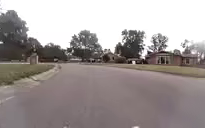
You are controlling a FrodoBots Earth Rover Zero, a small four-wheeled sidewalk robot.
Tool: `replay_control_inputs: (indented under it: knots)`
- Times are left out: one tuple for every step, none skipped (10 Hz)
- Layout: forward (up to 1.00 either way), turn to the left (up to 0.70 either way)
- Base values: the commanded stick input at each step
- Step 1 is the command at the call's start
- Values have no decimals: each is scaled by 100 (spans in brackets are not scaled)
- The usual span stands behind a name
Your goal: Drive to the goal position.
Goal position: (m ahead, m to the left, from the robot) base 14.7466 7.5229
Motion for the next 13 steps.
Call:
replay_control_inputs:
  knots:
    - [70, 0]
    - [70, 0]
    - [70, 0]
    - [70, 0]
    - [70, 0]
    - [70, 0]
    - [70, 0]
    - [70, 0]
    - [70, 0]
    - [70, 0]
    - [70, 0]
    - [70, 0]
    - [70, 0]
